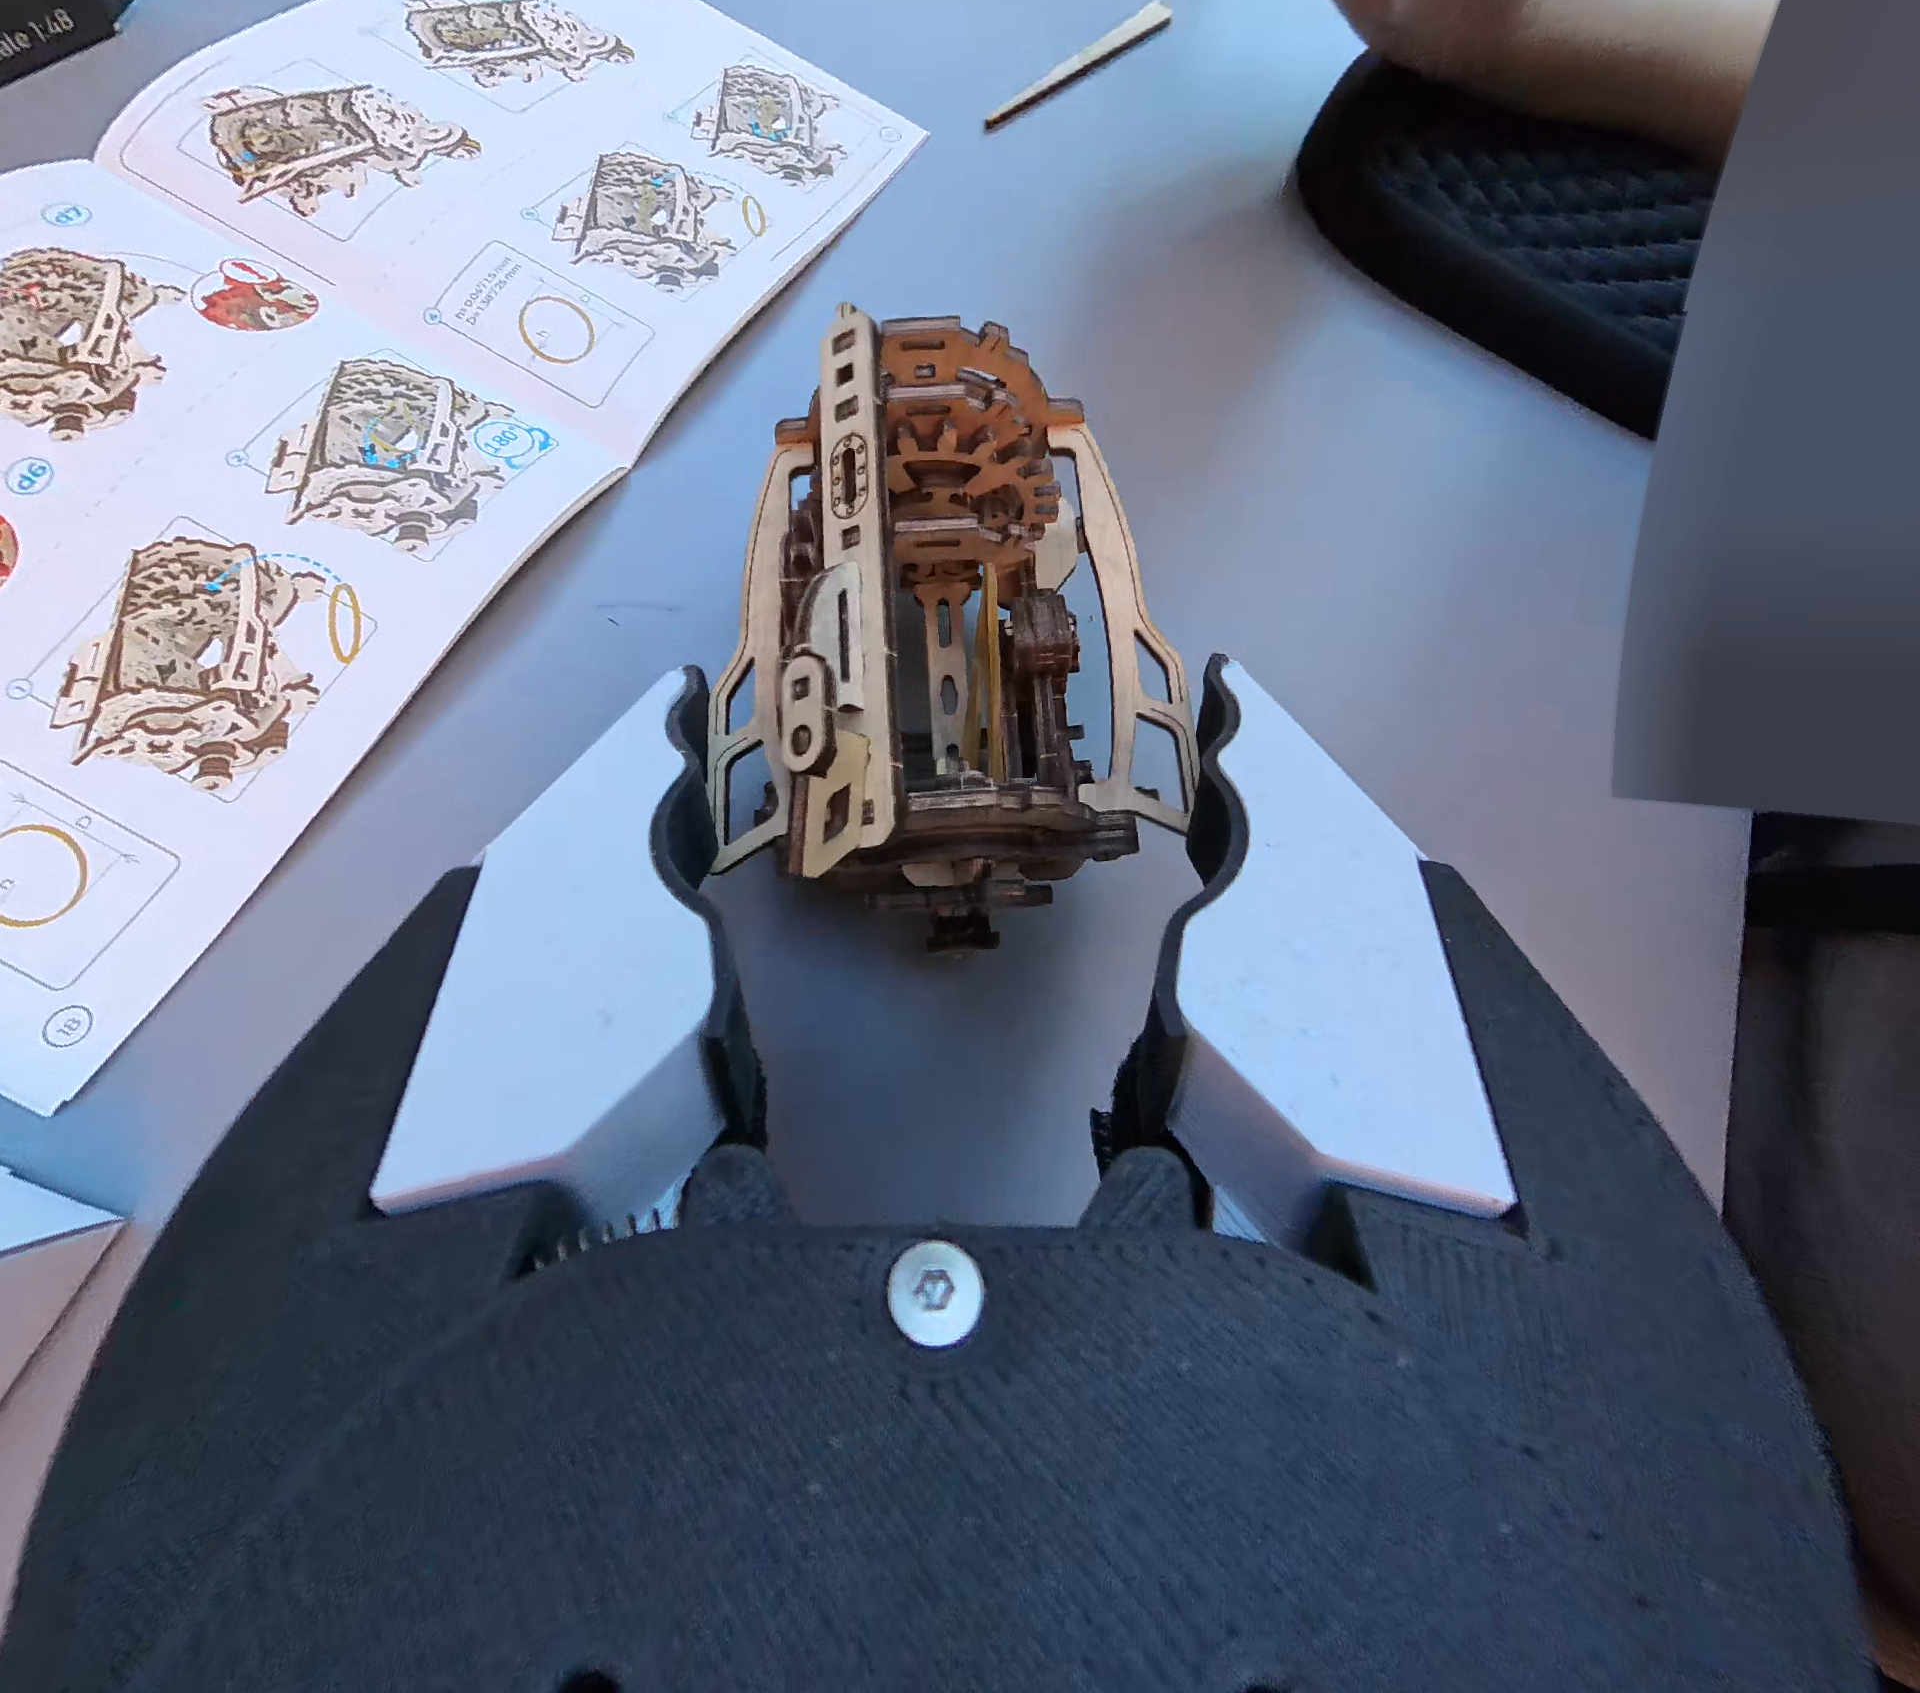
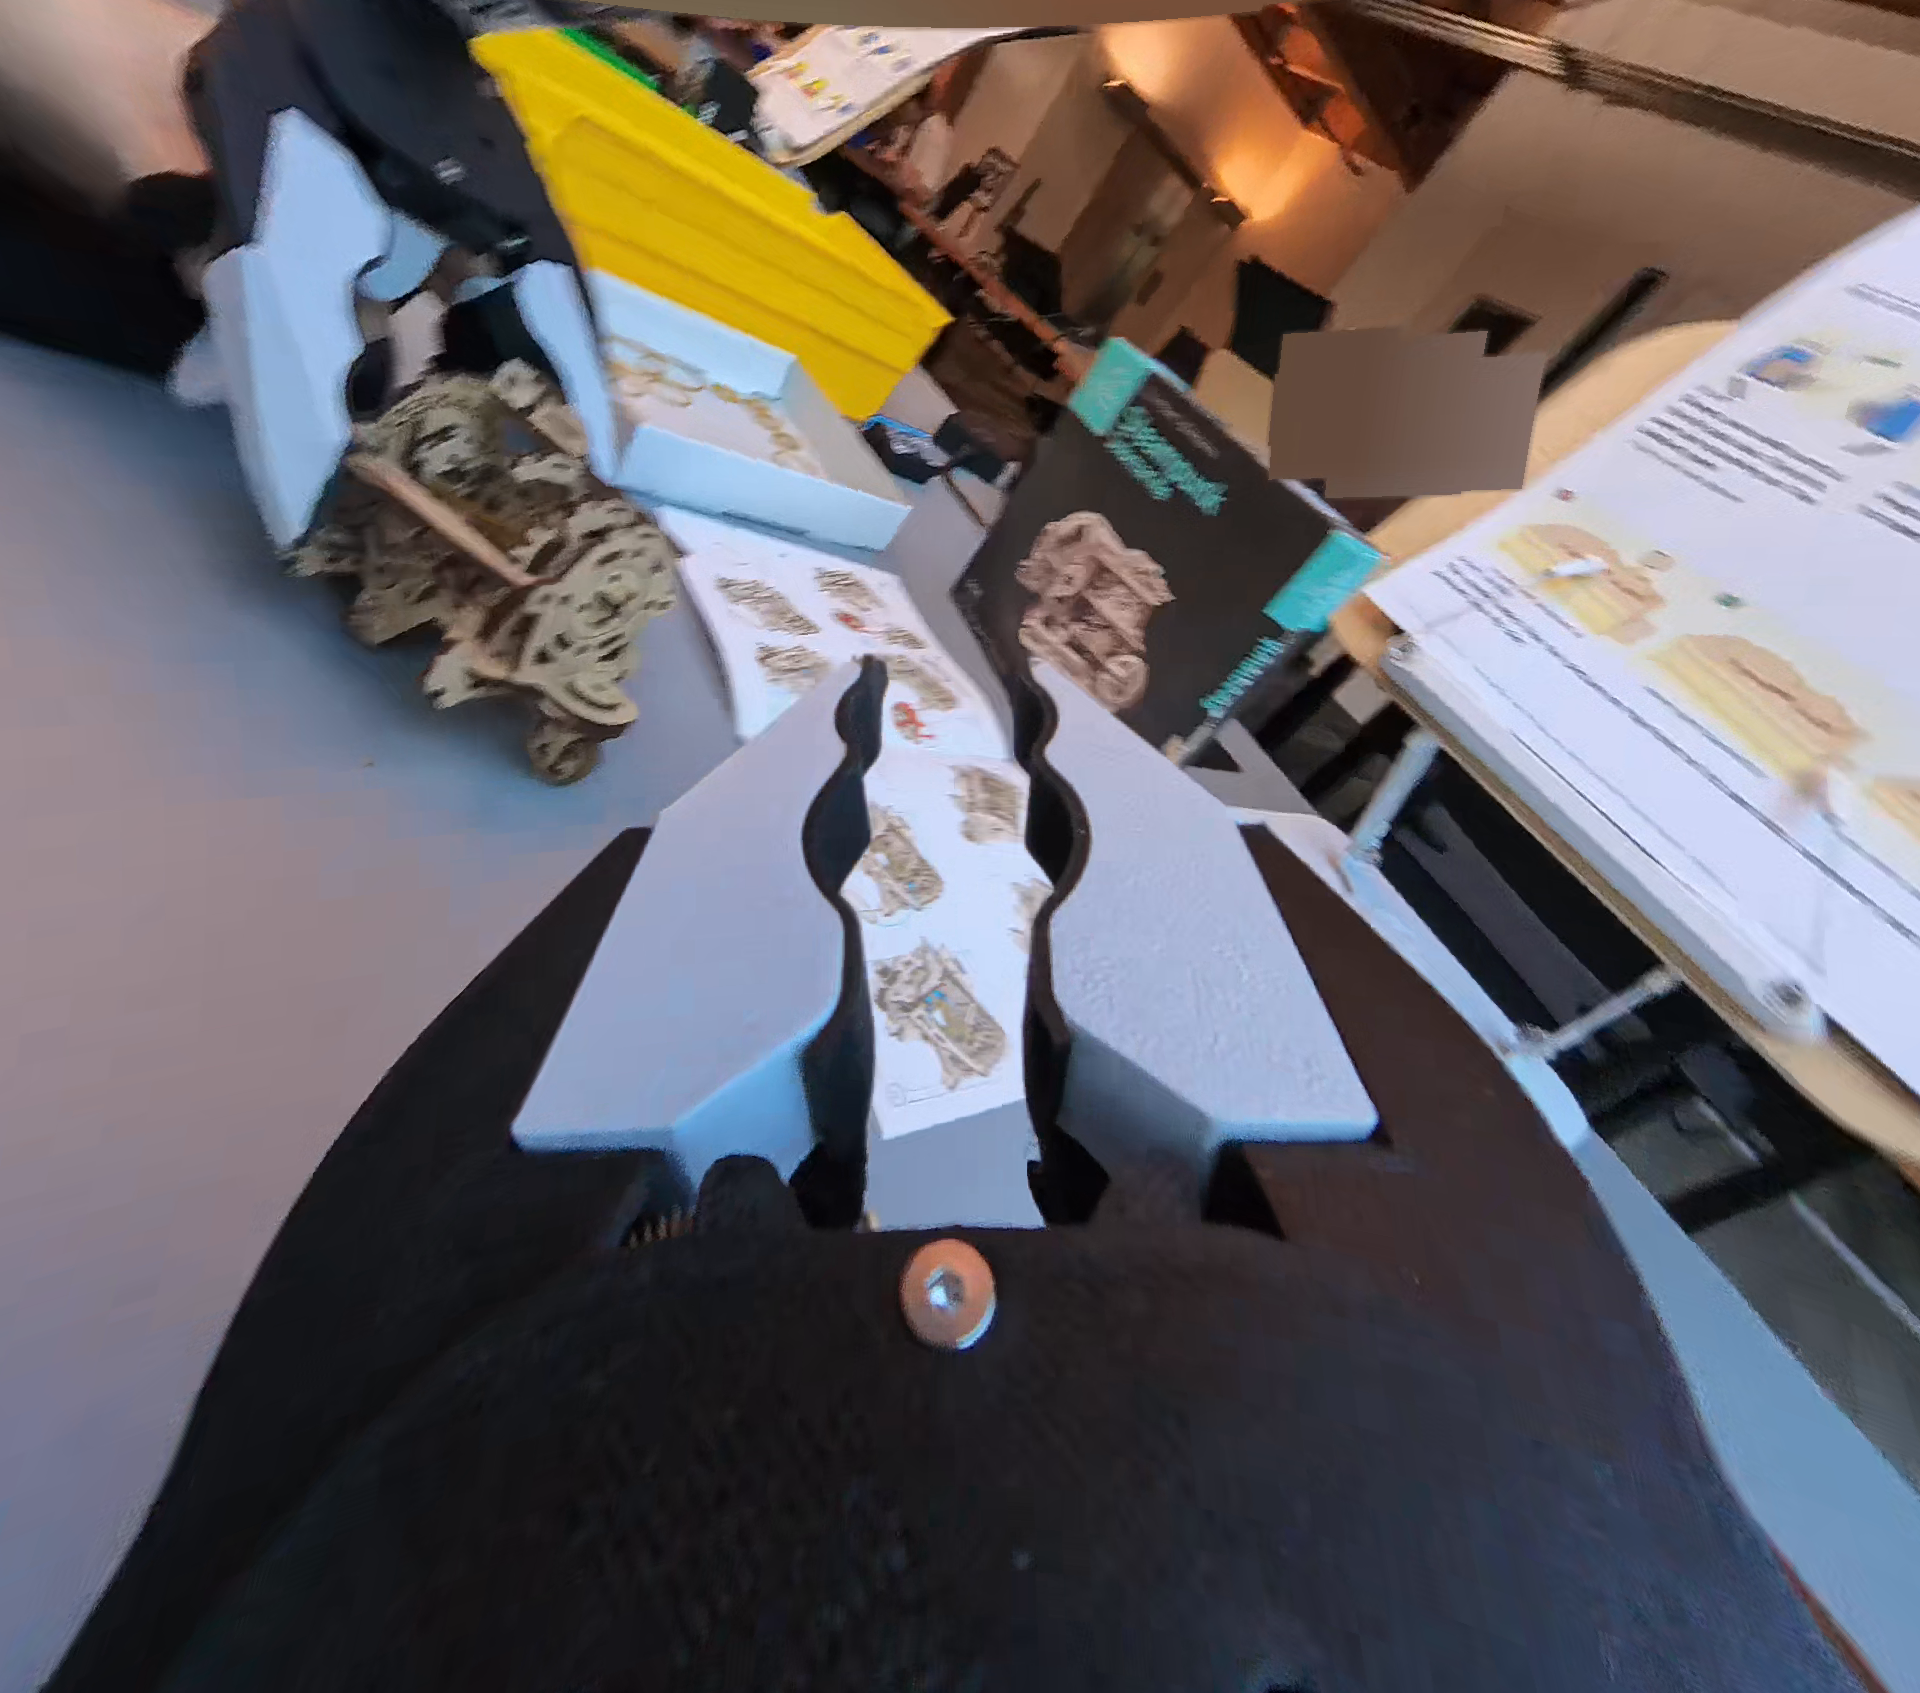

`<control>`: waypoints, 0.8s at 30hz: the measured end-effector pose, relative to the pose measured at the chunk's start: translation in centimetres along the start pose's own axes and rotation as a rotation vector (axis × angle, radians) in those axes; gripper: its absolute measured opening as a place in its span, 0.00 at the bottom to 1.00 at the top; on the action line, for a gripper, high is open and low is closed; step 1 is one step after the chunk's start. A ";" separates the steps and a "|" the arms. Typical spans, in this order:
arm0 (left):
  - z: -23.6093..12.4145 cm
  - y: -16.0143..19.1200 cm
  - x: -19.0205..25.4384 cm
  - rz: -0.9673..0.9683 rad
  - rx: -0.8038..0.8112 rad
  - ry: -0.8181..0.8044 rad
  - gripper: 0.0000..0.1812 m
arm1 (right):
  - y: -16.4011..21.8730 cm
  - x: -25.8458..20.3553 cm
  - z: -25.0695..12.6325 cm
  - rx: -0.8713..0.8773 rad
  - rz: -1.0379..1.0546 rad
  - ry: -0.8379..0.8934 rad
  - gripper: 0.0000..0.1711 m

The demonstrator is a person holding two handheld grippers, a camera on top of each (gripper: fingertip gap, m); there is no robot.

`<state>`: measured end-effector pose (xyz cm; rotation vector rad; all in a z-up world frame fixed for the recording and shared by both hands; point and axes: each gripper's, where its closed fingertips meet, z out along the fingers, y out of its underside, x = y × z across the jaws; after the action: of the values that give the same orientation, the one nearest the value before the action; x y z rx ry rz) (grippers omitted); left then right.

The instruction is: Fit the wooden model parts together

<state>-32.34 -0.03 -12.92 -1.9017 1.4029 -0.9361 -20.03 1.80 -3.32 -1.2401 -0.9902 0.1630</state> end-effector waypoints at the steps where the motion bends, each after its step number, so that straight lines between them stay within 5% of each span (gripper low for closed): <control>1: 0.0 0.0 -0.1 -0.009 0.000 0.001 0.50 | 0.1 1.6 -0.4 0.008 0.047 0.065 0.13; 8: -0.2 0.3 -0.2 -0.019 -0.013 -0.001 0.50 | 2.9 8.8 -2.9 0.050 0.398 0.291 0.12; 24: -0.5 0.5 -0.4 -0.018 -0.017 0.011 0.50 | 4.9 8.9 -2.3 0.026 0.522 0.254 0.12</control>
<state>-33.07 0.20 -13.12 -1.9271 1.4064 -0.9474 -11.18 7.26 -2.57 -1.4349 -0.4303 0.4120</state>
